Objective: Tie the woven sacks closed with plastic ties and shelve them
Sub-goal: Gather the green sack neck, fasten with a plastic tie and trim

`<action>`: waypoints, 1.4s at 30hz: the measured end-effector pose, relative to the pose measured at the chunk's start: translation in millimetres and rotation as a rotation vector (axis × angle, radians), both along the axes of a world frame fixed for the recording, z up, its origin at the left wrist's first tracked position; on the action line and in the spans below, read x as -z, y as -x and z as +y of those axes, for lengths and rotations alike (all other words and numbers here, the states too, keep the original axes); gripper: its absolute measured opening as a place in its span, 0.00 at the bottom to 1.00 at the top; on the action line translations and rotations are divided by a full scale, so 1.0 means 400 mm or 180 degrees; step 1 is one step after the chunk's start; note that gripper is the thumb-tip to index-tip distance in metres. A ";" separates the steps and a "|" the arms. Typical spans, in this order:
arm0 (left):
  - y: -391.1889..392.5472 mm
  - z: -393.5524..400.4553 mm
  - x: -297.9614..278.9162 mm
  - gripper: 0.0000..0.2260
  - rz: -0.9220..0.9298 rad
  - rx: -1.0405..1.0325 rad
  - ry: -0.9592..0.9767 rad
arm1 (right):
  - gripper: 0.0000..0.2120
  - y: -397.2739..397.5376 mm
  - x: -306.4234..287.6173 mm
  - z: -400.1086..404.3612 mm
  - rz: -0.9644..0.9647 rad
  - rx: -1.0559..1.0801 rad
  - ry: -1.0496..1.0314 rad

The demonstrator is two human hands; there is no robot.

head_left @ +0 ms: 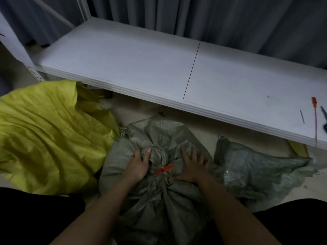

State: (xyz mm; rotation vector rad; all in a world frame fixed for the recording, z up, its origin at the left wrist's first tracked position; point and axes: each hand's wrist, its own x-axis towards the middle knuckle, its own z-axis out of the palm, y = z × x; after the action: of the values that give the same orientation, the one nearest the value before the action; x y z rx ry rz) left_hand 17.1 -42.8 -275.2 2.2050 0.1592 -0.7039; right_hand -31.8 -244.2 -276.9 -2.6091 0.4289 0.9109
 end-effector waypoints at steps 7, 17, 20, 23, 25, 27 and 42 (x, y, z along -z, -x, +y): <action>0.005 0.035 -0.007 0.54 0.0414 0.1016 -0.0576 | 0.70 0.006 0.056 0.016 -0.0473 0.0826 -0.1129; 0.044 0.038 -0.031 0.62 0.0615 0.1409 -0.0746 | 0.50 0.060 -0.011 0.018 -0.0454 0.0818 -0.0518; 0.081 0.029 -0.016 0.59 0.0434 0.1300 -0.1112 | 0.33 0.073 -0.051 0.021 -0.0506 0.0662 -0.0307; 0.098 0.037 -0.008 0.56 0.0358 0.1027 -0.1449 | 0.25 0.079 -0.086 0.032 -0.0712 0.0621 -0.0531; 0.096 0.061 -0.005 0.53 0.0360 0.0942 -0.1468 | 0.21 0.085 -0.106 0.030 -0.0930 0.0658 -0.0879; 0.097 0.081 -0.008 0.43 0.0230 0.1087 -0.1486 | 0.18 0.090 -0.133 0.030 -0.1022 0.0583 -0.1078; 0.095 0.117 -0.242 0.13 -0.1496 0.0912 -0.1383 | 0.13 0.143 -0.438 0.123 -0.2981 0.0219 -0.1394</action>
State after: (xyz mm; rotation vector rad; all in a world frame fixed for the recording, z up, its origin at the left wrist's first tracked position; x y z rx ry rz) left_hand -20.7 3.9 -178.6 2.7812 -0.2736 -0.2943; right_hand -89.1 -194.9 -101.5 -2.2592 0.0436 -0.2674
